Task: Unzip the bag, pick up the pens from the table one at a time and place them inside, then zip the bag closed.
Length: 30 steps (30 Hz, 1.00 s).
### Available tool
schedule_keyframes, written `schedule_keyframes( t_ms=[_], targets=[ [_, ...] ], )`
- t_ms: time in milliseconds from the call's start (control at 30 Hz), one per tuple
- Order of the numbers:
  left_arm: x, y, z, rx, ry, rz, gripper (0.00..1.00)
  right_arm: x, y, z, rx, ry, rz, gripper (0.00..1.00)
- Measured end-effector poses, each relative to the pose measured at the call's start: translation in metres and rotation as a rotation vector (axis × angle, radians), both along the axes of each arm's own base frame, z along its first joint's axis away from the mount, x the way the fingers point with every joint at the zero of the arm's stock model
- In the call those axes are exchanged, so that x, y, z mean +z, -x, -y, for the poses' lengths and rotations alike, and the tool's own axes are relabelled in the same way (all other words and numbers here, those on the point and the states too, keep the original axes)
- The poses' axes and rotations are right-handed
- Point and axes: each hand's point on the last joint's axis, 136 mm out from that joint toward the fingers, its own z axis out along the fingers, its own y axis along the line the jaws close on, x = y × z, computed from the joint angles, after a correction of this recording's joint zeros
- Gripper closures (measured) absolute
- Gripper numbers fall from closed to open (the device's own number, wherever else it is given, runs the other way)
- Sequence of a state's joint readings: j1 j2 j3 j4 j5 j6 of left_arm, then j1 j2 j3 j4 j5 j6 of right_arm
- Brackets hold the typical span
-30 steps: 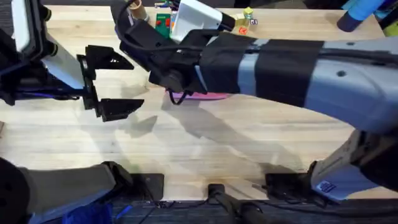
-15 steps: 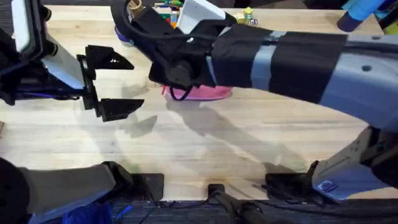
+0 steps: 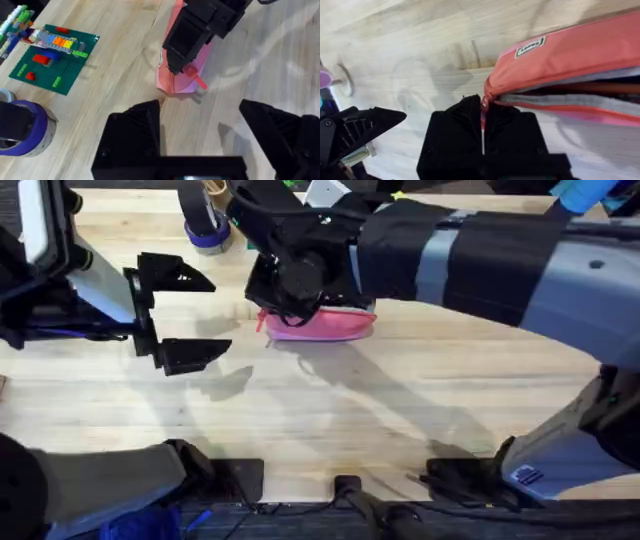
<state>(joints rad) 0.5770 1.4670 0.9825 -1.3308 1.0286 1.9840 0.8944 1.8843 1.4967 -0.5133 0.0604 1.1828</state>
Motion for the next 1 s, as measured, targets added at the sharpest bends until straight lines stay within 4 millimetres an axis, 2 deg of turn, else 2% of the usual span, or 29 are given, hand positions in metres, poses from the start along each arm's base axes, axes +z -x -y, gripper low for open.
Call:
schedule_keyframes(
  t_ms=[500,733,1000],
  targets=[
    [-0.001,0.001,0.001,0.0,0.009,-0.013,0.008,0.001,0.001,-0.002,0.008,-0.012,-0.008,0.969],
    [-0.027,-0.005,0.0,-0.005,0.096,-0.13,0.007,0.001,0.001,-0.002,0.008,-0.012,-0.007,0.969],
    [-0.042,-0.01,0.018,-0.078,0.152,-0.149,0.007,0.001,0.001,-0.003,0.008,-0.014,-0.006,0.969]
  ],
)
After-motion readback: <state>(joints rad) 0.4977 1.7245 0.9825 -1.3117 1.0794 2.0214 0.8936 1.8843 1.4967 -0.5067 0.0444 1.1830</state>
